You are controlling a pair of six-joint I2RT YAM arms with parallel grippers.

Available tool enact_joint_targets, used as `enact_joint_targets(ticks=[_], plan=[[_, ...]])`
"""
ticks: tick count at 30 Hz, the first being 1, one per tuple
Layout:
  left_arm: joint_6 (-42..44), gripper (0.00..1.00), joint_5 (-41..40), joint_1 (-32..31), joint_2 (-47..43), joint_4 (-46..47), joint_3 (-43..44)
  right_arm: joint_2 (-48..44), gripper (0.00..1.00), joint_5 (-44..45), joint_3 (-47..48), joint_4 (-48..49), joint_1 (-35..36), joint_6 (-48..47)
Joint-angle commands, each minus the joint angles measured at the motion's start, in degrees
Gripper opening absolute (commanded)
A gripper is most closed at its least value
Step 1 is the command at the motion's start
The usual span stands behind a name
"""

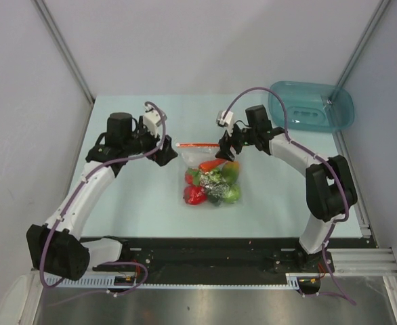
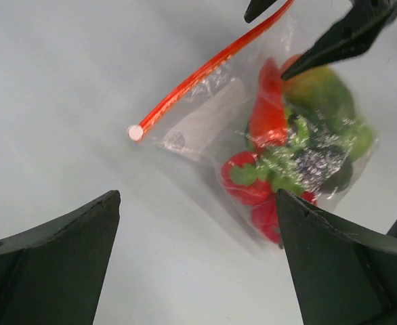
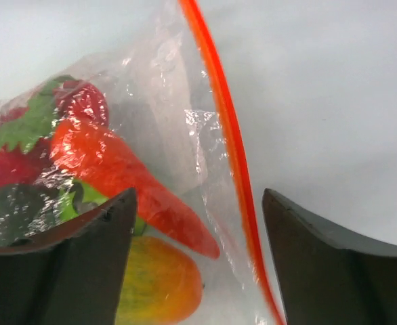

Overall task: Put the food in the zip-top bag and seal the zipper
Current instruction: Place the zipper food storage bag at the center of the board, then reset both arms

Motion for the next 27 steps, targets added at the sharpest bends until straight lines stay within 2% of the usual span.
enact_joint_targets(ticks=[1,6,10,13,14,17,20,27], plan=[[-9.7,1.00,1.8,2.9,5.5,-8.0,9.9,-4.6,0.88,2.2,3.4,7.2,-2.8,5.5],[-12.8,1.00,0.1,6.2,9.2,-12.7,17.7,-14.4,1.00,2.1,4.6,8.0,-7.8,13.0],[-12.7,1.00,0.0,9.1,8.6,-13.3,19.5,-21.0,1.00,1.5,4.7,4.8,-15.7,18.7],[-11.0,1.00,-3.1,9.8,7.8,-14.6,20.7,-24.8,1.00,0.2,4.6,-0.6,-21.2,22.4],[-10.4,1.00,-4.6,10.0,7.7,-15.2,21.2,-25.4,1.00,0.1,4.6,-4.0,-25.7,23.4],[-8.8,1.00,-5.8,10.6,7.5,-17.7,20.9,-26.7,1.00,4.0,4.3,-9.8,-31.9,29.0],[-8.3,1.00,-7.1,10.9,6.4,-18.7,18.5,-28.1,1.00,3.5,3.1,-13.7,-38.3,31.4],[-8.0,1.00,-12.9,11.2,3.4,-19.5,16.6,-33.5,1.00,2.5,-5.2,-13.7,-44.4,31.1]])
